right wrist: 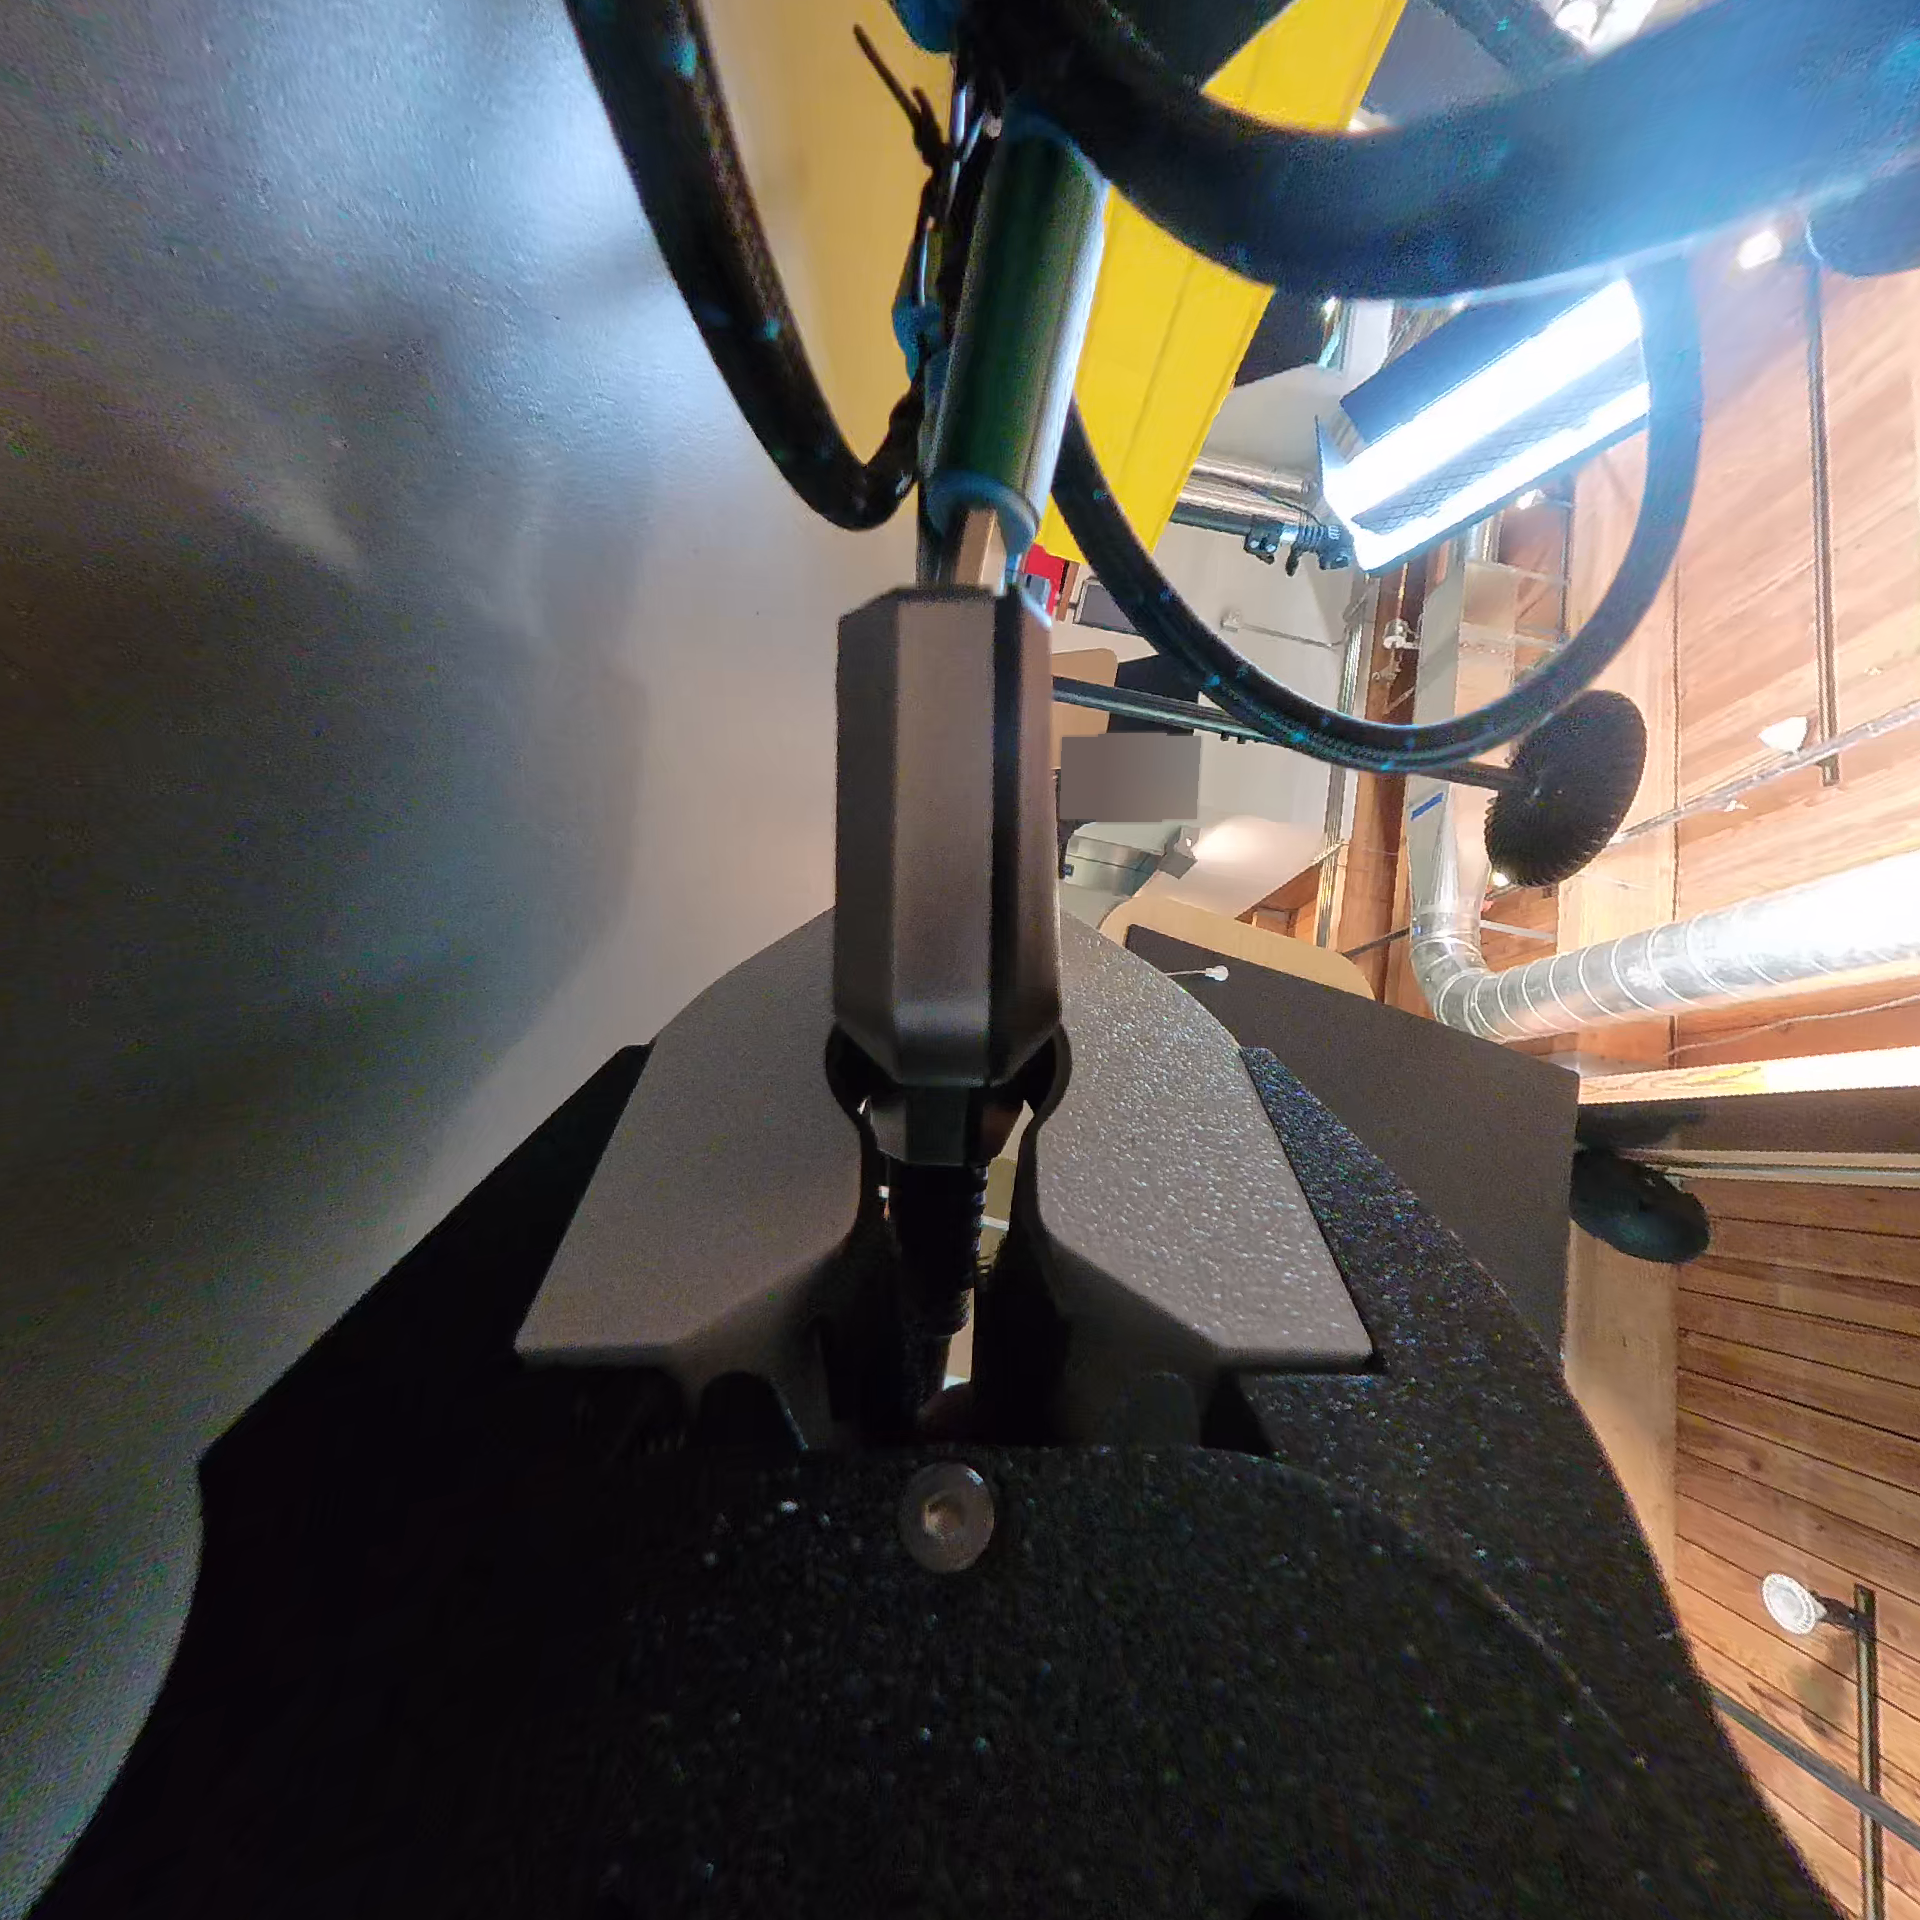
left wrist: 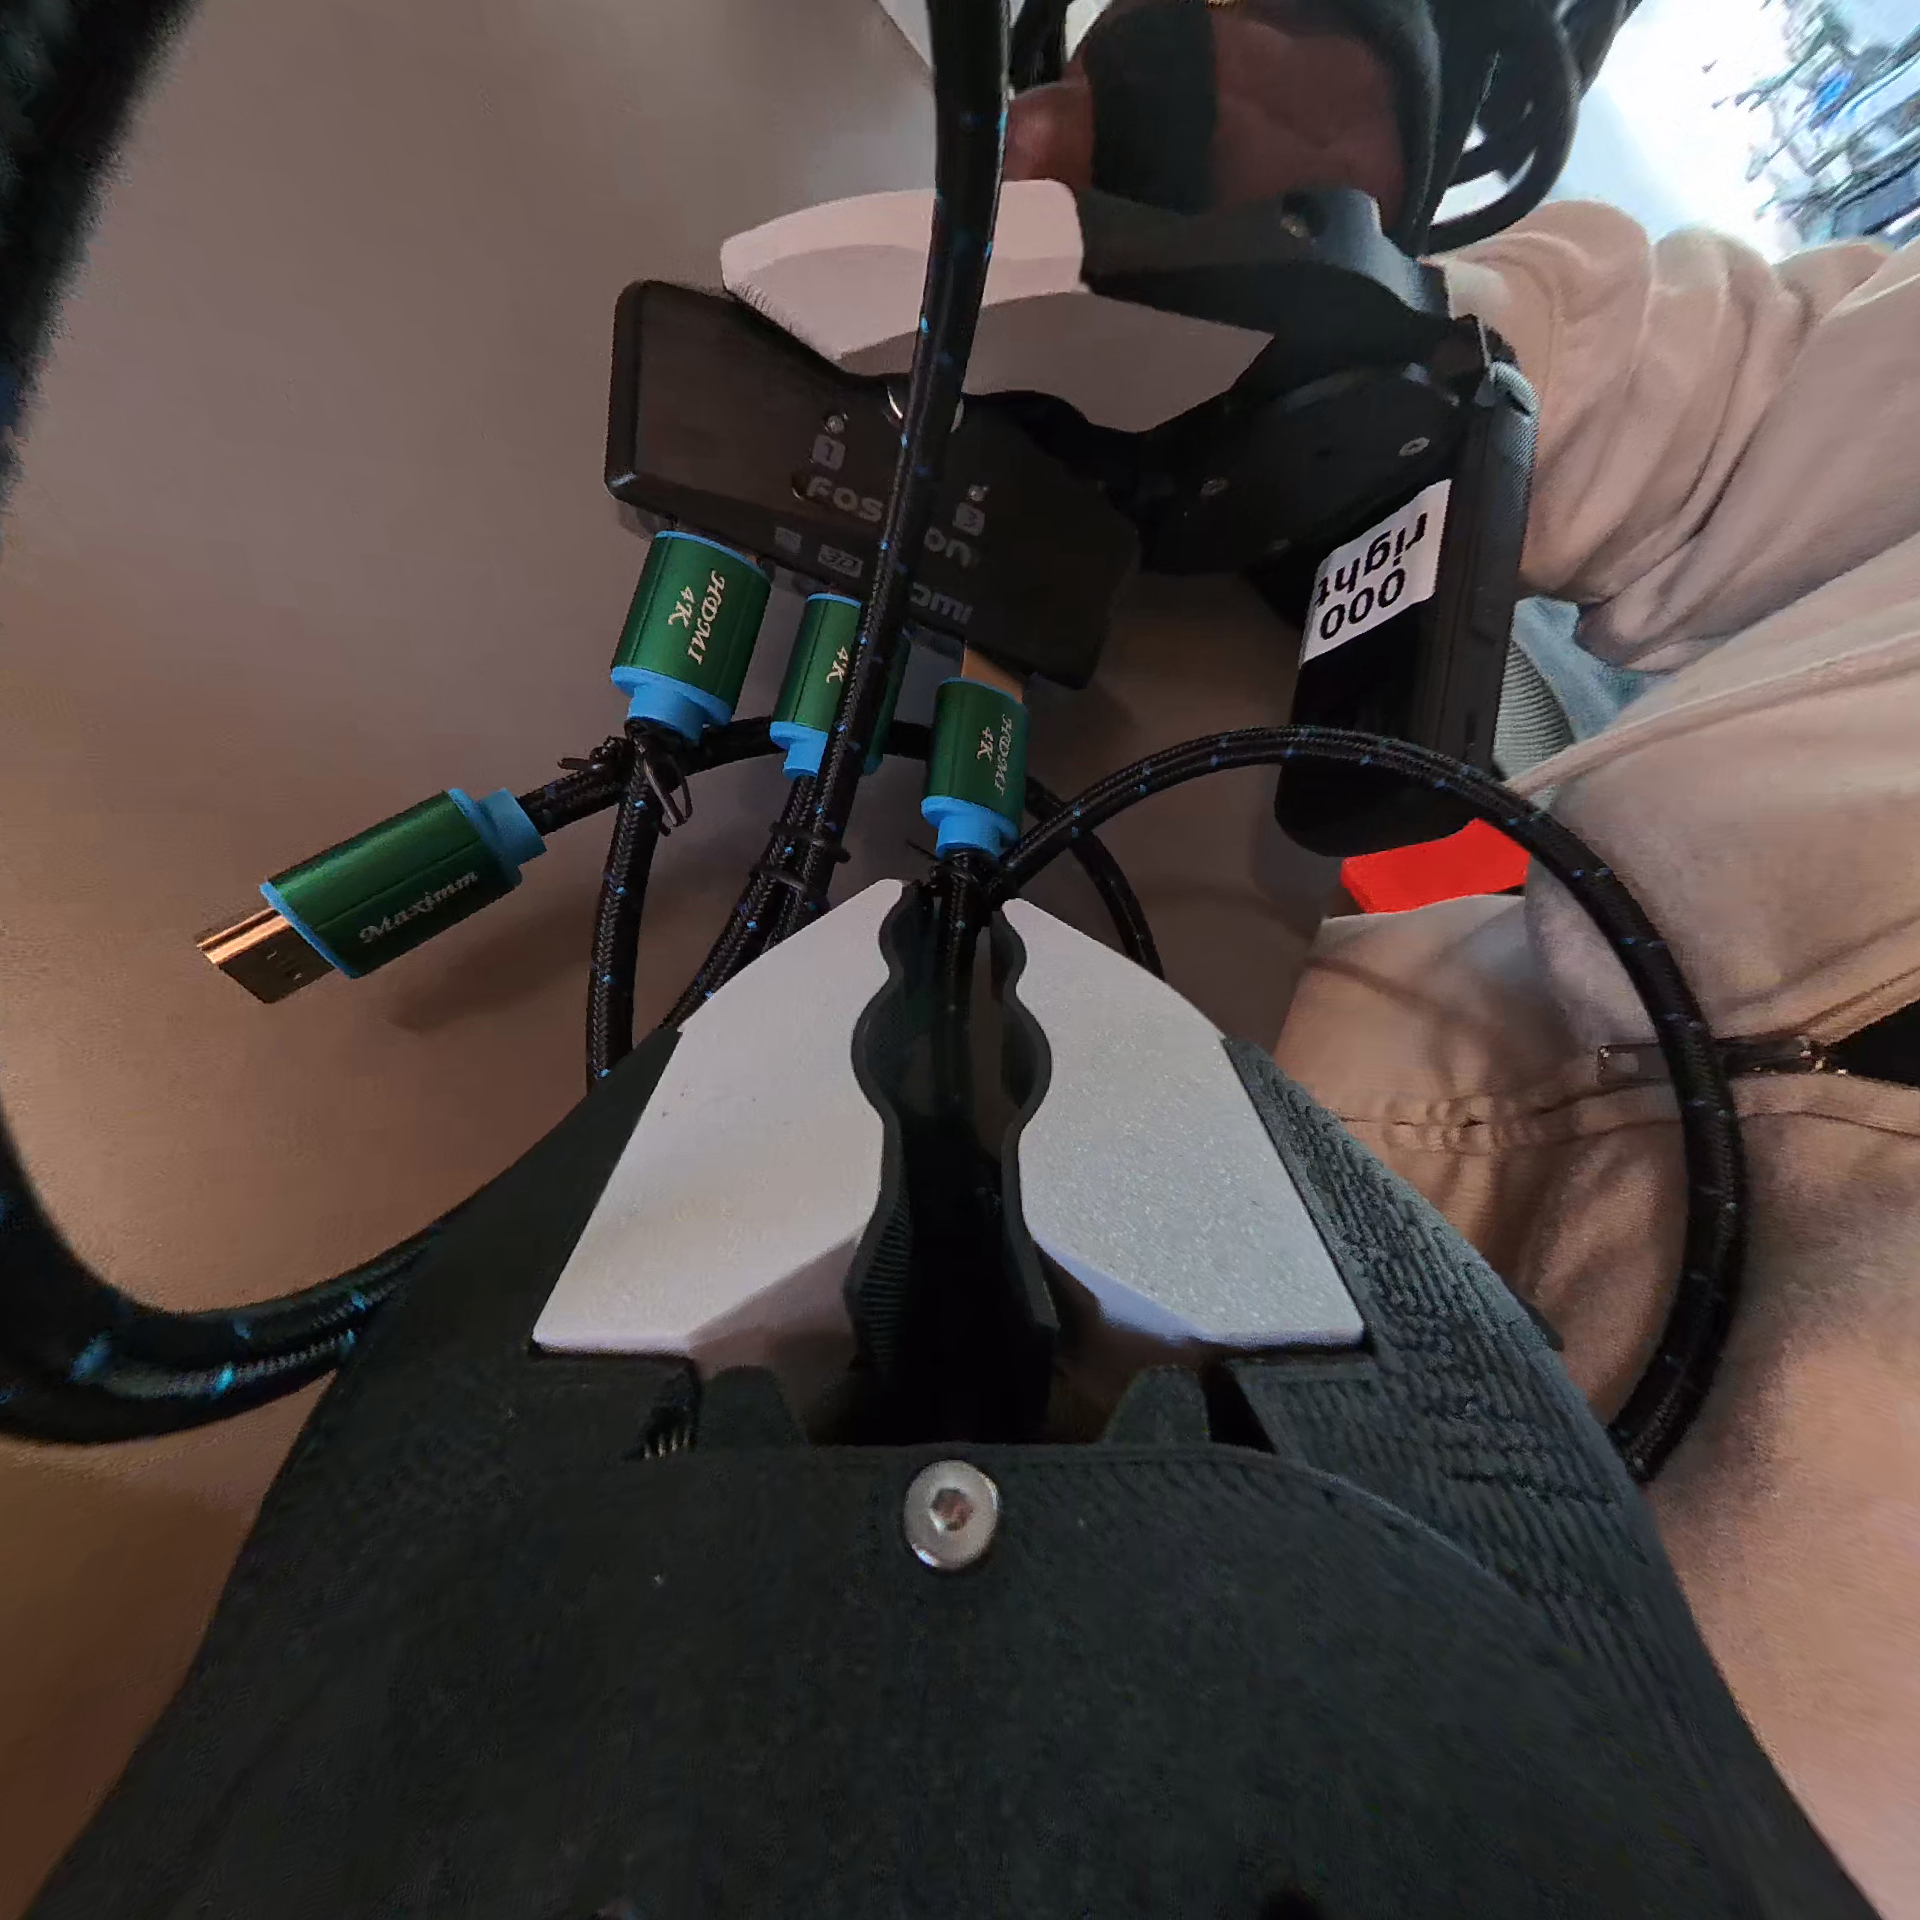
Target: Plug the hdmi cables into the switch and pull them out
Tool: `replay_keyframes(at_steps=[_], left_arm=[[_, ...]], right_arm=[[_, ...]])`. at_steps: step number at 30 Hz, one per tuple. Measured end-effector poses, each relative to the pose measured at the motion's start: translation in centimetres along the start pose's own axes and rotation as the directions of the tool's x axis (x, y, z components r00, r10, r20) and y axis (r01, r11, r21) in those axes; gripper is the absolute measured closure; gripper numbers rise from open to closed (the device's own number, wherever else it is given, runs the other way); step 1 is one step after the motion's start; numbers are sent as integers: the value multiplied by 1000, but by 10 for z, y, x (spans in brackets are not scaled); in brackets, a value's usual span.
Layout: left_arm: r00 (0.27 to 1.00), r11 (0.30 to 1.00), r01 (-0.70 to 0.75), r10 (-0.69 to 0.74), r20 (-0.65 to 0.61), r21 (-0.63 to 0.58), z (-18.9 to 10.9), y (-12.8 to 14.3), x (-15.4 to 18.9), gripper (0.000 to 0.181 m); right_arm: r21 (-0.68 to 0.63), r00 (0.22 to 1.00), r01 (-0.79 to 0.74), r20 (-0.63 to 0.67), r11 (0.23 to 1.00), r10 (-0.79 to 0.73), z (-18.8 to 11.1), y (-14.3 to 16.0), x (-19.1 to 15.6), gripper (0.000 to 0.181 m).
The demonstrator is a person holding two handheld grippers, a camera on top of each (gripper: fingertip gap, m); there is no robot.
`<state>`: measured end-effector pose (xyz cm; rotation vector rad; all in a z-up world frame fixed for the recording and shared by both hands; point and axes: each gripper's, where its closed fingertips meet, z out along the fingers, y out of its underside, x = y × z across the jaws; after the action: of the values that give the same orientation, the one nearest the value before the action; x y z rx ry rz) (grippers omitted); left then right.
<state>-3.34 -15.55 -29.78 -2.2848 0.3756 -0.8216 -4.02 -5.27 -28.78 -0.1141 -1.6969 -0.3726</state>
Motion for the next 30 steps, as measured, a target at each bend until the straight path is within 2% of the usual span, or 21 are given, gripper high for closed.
replay_keyframes(at_steps=[5,12,24,28,30], left_arm=[[999,1000,15,-15,-28,7,1,-1,0,169],[994,992,78,-70,-80,102,-4,-7,-1,169],[952,964,244,-218,-215,104,-10,-15,4,169],[969,964,186,-148,-199,188,-8,-20,7,168],[980,963,135,-95,-176,232,-8,-25,10,168]], right_arm=[[-33,1000,-24,13,999,24,4,3,-2,158],[-65,994,-97,43,993,100,8,5,-5,158],[-89,999,-42,-9,995,42,11,7,5,157],[-97,997,-79,-34,992,76,9,11,12,157],[-96,989,-145,-40,985,142,8,15,15,157]])
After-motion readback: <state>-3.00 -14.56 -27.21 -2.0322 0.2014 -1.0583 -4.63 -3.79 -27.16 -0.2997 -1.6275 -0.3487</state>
